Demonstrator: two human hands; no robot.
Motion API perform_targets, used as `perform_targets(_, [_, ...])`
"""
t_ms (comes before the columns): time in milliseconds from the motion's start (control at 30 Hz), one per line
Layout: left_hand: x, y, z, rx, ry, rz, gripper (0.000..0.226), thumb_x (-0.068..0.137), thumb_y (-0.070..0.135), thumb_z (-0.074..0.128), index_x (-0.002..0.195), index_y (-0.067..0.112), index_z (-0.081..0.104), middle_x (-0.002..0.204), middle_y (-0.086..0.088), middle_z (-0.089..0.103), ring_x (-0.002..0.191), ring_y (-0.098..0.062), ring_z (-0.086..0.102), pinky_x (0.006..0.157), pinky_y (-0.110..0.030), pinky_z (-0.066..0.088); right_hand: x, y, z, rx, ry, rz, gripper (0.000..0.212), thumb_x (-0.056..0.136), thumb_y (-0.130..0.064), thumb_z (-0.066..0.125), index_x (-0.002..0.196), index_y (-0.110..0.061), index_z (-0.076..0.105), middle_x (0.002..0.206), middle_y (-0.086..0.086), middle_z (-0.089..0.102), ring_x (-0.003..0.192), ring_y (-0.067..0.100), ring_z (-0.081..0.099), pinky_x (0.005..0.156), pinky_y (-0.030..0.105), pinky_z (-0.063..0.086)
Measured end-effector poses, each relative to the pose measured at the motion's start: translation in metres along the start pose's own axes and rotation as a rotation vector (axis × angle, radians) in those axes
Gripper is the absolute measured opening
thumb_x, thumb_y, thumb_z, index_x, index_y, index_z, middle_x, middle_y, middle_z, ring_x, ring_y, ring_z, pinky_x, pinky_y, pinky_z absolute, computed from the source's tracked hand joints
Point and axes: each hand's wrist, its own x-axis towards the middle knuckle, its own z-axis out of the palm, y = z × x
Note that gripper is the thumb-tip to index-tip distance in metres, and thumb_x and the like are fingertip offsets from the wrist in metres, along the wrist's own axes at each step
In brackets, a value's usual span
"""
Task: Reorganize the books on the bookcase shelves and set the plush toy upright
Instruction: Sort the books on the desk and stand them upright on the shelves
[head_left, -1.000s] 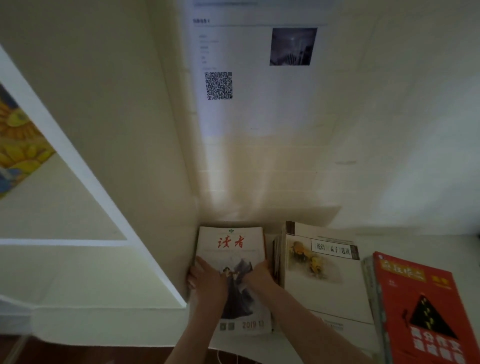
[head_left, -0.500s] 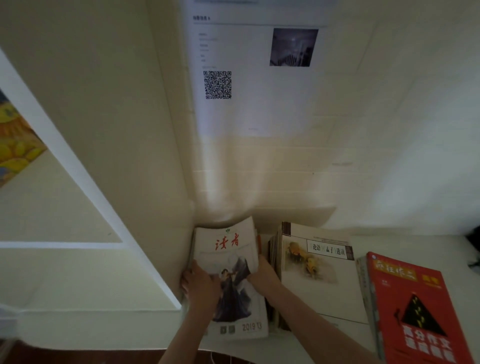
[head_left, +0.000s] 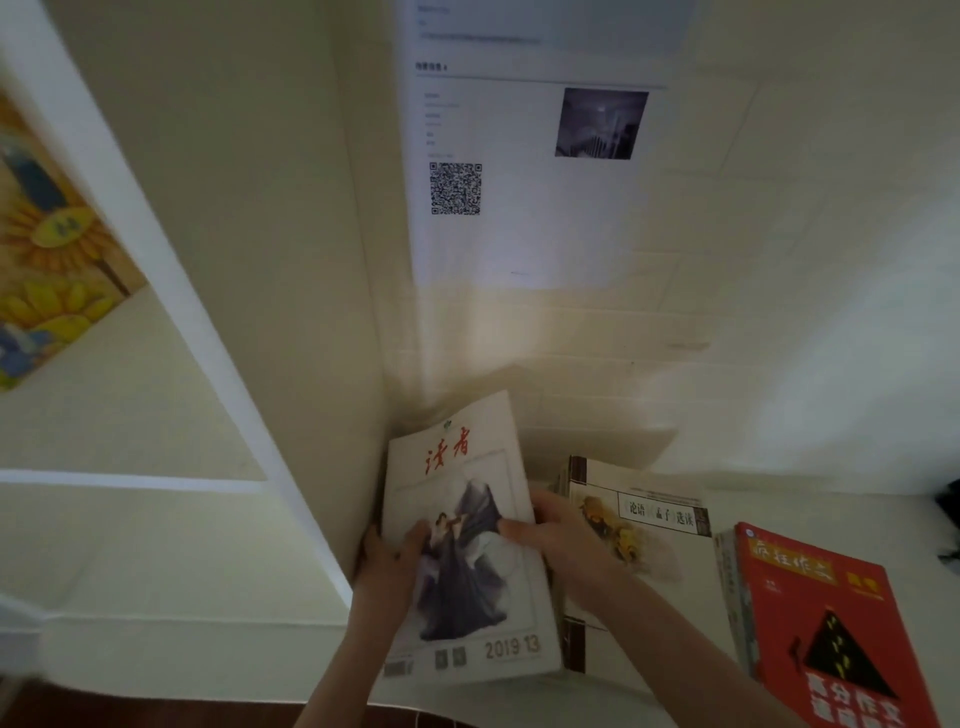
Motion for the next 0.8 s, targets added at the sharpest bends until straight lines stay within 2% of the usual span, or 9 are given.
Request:
perform_targets(67, [0.002, 0.006, -0.008, -0.003, -0.078, -0.046, 0.067, 0.085, 0.043, 0.064, 0.127, -0.004, 0.043, 0.13, -0.025, 0.05, 0.122, -0.038, 0.048, 0.099, -0.038, 0.037, -0.006, -0.005, -0.015, 0.053, -0.042, -0.029, 0.032, 0.085, -0.001, 0.063, 0.115, -0.014, 0.063, 0.108, 0.009, 0.071, 0.096, 0.027, 0.069, 0.08, 0.041, 0.057])
perform_targets(133, [0.003, 0.013, -0.015, -0.093, -0.129, -0.073, 0.08, 0.076, 0.052, 0.069, 0.129, -0.003, 0.046, 0.132, -0.021, 0.052, 0.123, -0.036, 0.048, 0.104, -0.039, 0.037, -0.011, -0.01, -0.027, 0.1, -0.082, -0.055, 0.041, 0.082, -0.003, 0.066, 0.122, -0.009, 0.061, 0.111, 0.012, 0.07, 0.1, 0.032, 0.067, 0.08, 0.042, 0.056])
perform_targets(267, [-0.01, 0.03, -0.027, -0.252, -0.296, -0.122, 0.101, 0.045, 0.066, 0.08, 0.119, 0.001, 0.059, 0.113, -0.016, 0.066, 0.102, -0.031, 0.063, 0.093, -0.041, 0.051, -0.023, -0.013, -0.039, 0.164, -0.142, -0.098, 0.043, 0.08, -0.005, 0.067, 0.122, -0.013, 0.062, 0.113, 0.012, 0.069, 0.101, 0.032, 0.067, 0.077, 0.038, 0.056])
perform_targets(367, [-0.021, 0.036, -0.034, -0.296, -0.285, -0.051, 0.106, 0.028, 0.068, 0.076, 0.115, 0.011, 0.057, 0.105, -0.01, 0.068, 0.092, -0.028, 0.066, 0.086, -0.043, 0.055, -0.031, -0.011, -0.047, 0.224, -0.175, -0.114, 0.041, 0.082, -0.003, 0.064, 0.121, -0.014, 0.062, 0.115, 0.012, 0.069, 0.102, 0.033, 0.067, 0.074, 0.037, 0.056])
perform_targets(433, [-0.028, 0.04, -0.037, -0.318, -0.235, 0.028, 0.097, 0.036, 0.065, 0.078, 0.117, 0.019, 0.05, 0.106, -0.006, 0.065, 0.094, -0.027, 0.065, 0.085, -0.043, 0.055, -0.034, -0.01, -0.053, 0.245, -0.165, -0.124, 0.042, 0.082, -0.001, 0.064, 0.122, -0.014, 0.062, 0.115, 0.012, 0.068, 0.102, 0.033, 0.067, 0.073, 0.036, 0.056])
perform_targets(467, [-0.033, 0.044, -0.038, -0.32, -0.207, 0.073, 0.087, 0.047, 0.06, 0.082, 0.117, 0.022, 0.047, 0.107, -0.004, 0.063, 0.096, -0.026, 0.063, 0.084, -0.041, 0.054, -0.034, -0.008, -0.056, 0.248, -0.159, -0.135, 0.042, 0.083, -0.001, 0.063, 0.123, -0.014, 0.061, 0.116, 0.012, 0.068, 0.103, 0.033, 0.066, 0.074, 0.037, 0.056])
perform_targets(567, [-0.043, 0.054, -0.038, -0.316, -0.138, 0.215, 0.055, 0.073, 0.031, 0.078, 0.114, 0.025, 0.041, 0.1, 0.003, 0.057, 0.092, -0.02, 0.058, 0.077, -0.032, 0.049, -0.032, -0.001, -0.059, 0.251, -0.128, -0.155, 0.044, 0.084, -0.002, 0.06, 0.126, -0.015, 0.057, 0.12, 0.011, 0.066, 0.107, 0.033, 0.064, 0.078, 0.039, 0.055])
perform_targets(667, [-0.049, 0.057, -0.034, -0.302, -0.126, 0.317, 0.048, 0.079, 0.023, 0.074, 0.113, 0.025, 0.04, 0.099, 0.006, 0.056, 0.094, -0.02, 0.058, 0.072, -0.025, 0.044, -0.026, 0.014, -0.058, 0.287, -0.1, -0.146, 0.056, 0.077, -0.007, 0.072, 0.13, -0.012, 0.055, 0.122, 0.014, 0.065, 0.108, 0.035, 0.063, 0.078, 0.039, 0.055])
perform_targets(800, [-0.052, 0.049, -0.032, -0.321, -0.123, 0.32, 0.046, 0.081, 0.017, 0.072, 0.113, 0.025, 0.04, 0.095, 0.008, 0.056, 0.084, -0.012, 0.057, 0.061, -0.013, 0.042, -0.023, 0.027, -0.05, 0.312, -0.053, -0.138, 0.048, 0.08, 0.001, 0.06, 0.126, -0.012, 0.056, 0.118, 0.011, 0.067, 0.104, 0.03, 0.066, 0.075, 0.035, 0.056])
